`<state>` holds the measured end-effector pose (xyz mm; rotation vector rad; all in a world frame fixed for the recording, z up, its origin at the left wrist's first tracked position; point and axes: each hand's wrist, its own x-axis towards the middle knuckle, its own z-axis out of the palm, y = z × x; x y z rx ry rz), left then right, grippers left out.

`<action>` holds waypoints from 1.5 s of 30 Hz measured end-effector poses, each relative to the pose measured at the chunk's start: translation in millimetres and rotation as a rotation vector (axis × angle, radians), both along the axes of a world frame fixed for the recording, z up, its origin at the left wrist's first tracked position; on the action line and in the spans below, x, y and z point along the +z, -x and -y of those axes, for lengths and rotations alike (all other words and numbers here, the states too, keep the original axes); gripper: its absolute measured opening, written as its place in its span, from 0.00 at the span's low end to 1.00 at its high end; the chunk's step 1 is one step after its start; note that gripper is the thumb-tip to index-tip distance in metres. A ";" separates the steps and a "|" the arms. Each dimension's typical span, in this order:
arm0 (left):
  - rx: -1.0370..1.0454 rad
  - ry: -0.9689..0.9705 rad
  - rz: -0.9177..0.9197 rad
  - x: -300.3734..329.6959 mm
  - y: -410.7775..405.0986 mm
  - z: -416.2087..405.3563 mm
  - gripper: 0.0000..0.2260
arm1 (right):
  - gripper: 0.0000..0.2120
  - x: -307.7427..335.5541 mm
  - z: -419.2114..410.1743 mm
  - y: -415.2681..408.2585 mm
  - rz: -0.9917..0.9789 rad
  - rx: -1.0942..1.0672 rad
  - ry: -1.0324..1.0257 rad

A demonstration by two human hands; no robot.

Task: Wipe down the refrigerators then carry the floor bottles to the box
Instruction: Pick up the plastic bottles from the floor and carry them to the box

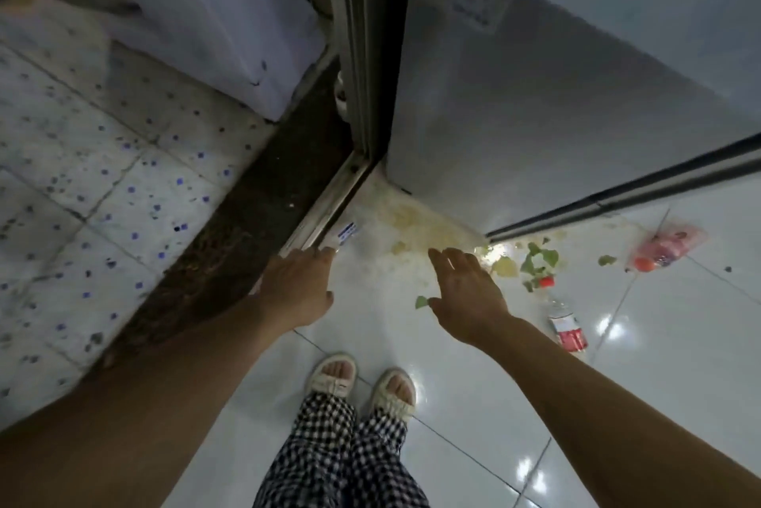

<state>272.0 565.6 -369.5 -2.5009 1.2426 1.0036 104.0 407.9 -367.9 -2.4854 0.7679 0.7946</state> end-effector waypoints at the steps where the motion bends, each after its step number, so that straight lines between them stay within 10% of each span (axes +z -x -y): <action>1: 0.001 -0.004 0.008 -24.5 -1.8 -1.5 0.25 | 0.34 -23.7 -1.1 -3.9 0.002 0.008 -0.005; 14: -0.043 -0.025 0.155 -320.6 -32.5 7.7 0.28 | 0.31 -307.1 -16.8 -38.6 0.058 -0.015 -0.003; 24: 0.044 -0.022 0.319 -429.8 -35.8 28.8 0.39 | 0.32 -397.1 -27.6 -31.5 0.121 -0.073 -0.001; 45: -0.228 0.043 0.054 -237.2 92.6 70.5 0.25 | 0.29 -205.2 -10.3 109.6 0.033 -0.401 0.039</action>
